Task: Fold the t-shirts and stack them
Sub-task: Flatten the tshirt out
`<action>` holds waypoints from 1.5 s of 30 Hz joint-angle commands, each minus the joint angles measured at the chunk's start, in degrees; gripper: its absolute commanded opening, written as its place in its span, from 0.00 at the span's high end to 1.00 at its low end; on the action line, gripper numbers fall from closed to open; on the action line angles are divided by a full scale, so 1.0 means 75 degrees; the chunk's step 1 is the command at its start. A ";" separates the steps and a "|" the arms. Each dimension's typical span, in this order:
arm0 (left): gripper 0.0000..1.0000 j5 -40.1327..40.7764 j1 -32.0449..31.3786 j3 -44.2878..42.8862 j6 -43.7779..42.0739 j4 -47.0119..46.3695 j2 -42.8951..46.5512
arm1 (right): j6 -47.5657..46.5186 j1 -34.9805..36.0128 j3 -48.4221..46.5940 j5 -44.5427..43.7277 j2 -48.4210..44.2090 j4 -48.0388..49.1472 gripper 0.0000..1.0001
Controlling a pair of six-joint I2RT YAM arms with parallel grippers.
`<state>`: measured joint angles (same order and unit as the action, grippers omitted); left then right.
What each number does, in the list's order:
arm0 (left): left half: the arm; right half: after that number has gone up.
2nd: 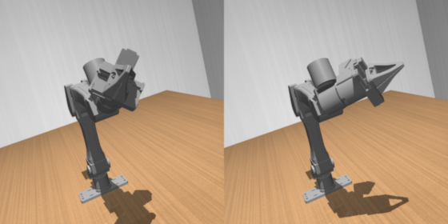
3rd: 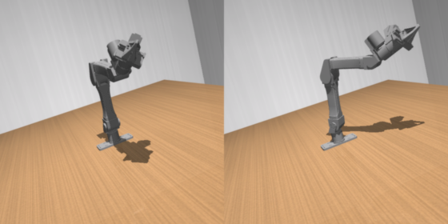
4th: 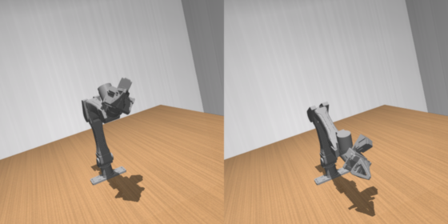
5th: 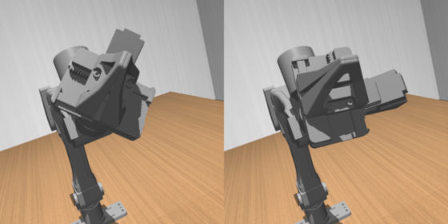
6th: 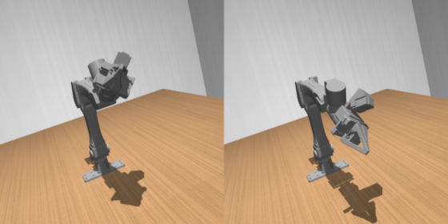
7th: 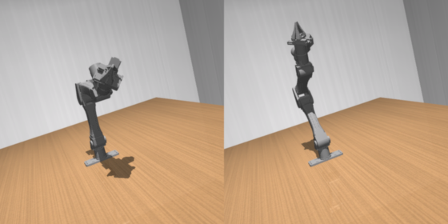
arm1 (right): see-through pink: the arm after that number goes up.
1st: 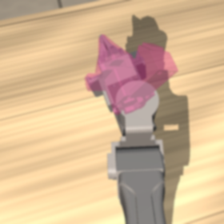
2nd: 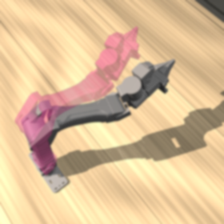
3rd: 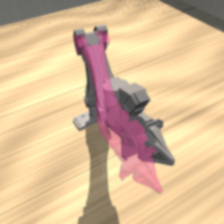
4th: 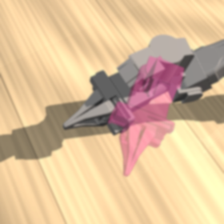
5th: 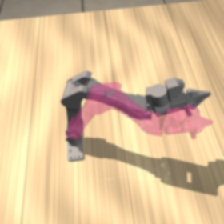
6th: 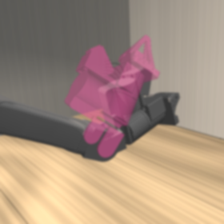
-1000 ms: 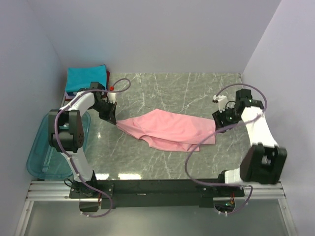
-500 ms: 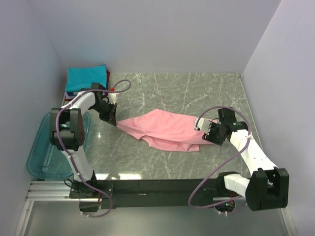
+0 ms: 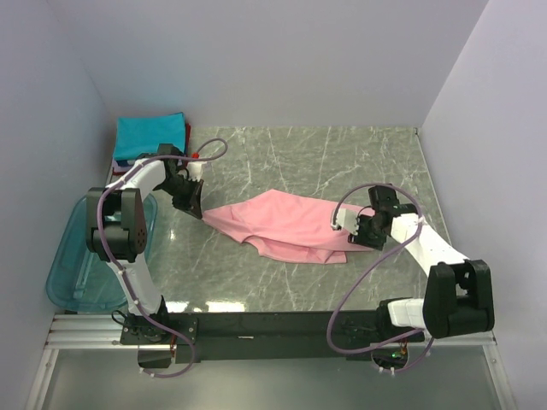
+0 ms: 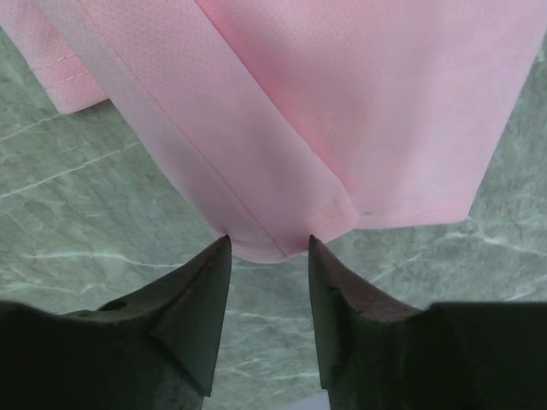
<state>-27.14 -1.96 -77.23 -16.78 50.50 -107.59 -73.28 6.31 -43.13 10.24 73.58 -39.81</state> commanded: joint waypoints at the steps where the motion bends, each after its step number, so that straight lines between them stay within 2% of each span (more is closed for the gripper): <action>1: 0.99 -0.0085 -0.0009 -0.0179 -0.0037 0.0075 0.0025 | -0.0039 0.0085 -0.0225 -0.0076 0.0243 0.0257 0.56; 2: 0.99 -0.0073 -0.0020 -0.0179 -0.0048 0.0052 0.0025 | -0.0015 0.0085 -0.0214 -0.0076 0.0267 0.0281 0.59; 3: 0.99 -0.0097 -0.0009 -0.0167 -0.0037 0.0052 0.0037 | 0.0008 0.0085 -0.0225 -0.0065 0.0279 0.0304 0.67; 9: 0.99 -0.0120 -0.0009 -0.0214 -0.0002 0.0075 0.0002 | -0.0015 0.0097 -0.0319 -0.0076 0.0267 0.0094 0.91; 14: 0.99 -0.0179 0.0015 -0.0378 -0.0001 0.0239 0.0212 | 0.0055 0.0062 -0.0751 -0.0030 -0.0072 -0.0503 1.00; 23: 0.99 -0.0250 0.0425 -0.1175 0.0490 0.0369 0.1510 | 0.0675 -0.0336 -0.2472 0.0041 -0.0951 -0.1383 1.00; 28: 0.99 -0.0167 0.0425 -0.1490 -0.0106 0.0578 0.2040 | 0.1343 -0.0431 -0.3317 -0.0099 -0.1022 -0.1172 1.00; 33: 0.99 -0.0050 0.0425 -0.1363 -0.0611 0.0405 0.2614 | 0.2046 -0.0442 -0.3810 -0.0182 -0.1115 -0.0775 1.00; 45: 0.99 -0.0202 0.0425 -0.1245 0.0044 0.0274 0.3131 | 0.2680 -0.0442 -0.4397 -0.0404 -0.1303 -0.0457 1.00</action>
<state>-27.81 1.19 -86.02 -18.11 53.47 -86.63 -55.31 3.46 -73.10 8.45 66.11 -45.45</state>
